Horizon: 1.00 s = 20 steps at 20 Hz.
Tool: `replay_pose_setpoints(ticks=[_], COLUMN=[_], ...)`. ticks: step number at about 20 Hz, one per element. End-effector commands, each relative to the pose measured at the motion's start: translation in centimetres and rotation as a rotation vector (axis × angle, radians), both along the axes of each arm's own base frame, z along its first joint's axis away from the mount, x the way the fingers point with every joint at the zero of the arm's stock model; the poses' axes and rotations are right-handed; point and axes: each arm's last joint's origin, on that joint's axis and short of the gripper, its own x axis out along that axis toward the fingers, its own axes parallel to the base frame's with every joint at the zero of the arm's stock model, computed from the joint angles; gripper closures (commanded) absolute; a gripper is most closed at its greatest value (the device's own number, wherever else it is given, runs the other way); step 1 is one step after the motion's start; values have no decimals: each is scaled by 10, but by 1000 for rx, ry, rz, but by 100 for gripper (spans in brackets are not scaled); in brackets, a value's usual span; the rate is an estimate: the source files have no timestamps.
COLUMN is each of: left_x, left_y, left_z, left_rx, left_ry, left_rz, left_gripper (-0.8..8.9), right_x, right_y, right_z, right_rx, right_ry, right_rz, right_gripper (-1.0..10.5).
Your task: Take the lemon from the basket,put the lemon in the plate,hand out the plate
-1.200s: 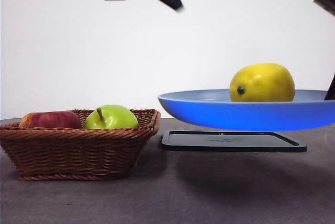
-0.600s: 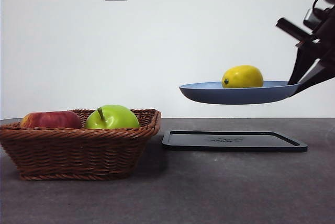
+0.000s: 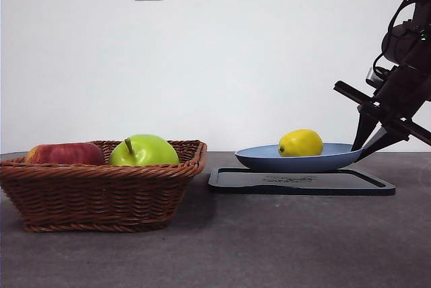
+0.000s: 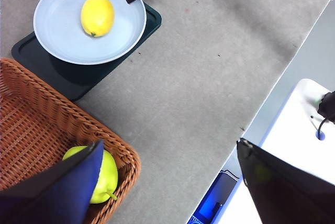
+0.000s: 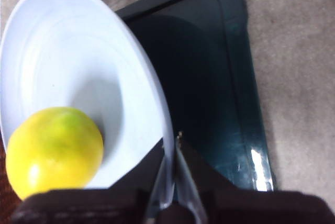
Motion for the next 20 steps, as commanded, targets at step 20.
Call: replay_pose_setpoints(ticks=[20], left_x=[6], left_y=[-4], left_z=[5], left_rx=[54], left_ry=[-128], left_rz=[72], left_gripper=[421], right_x=[-33], right_y=[-16], right_z=[65], right_rx=[-107], right_ry=[-92], right_rz=[89], right_gripper=[746])
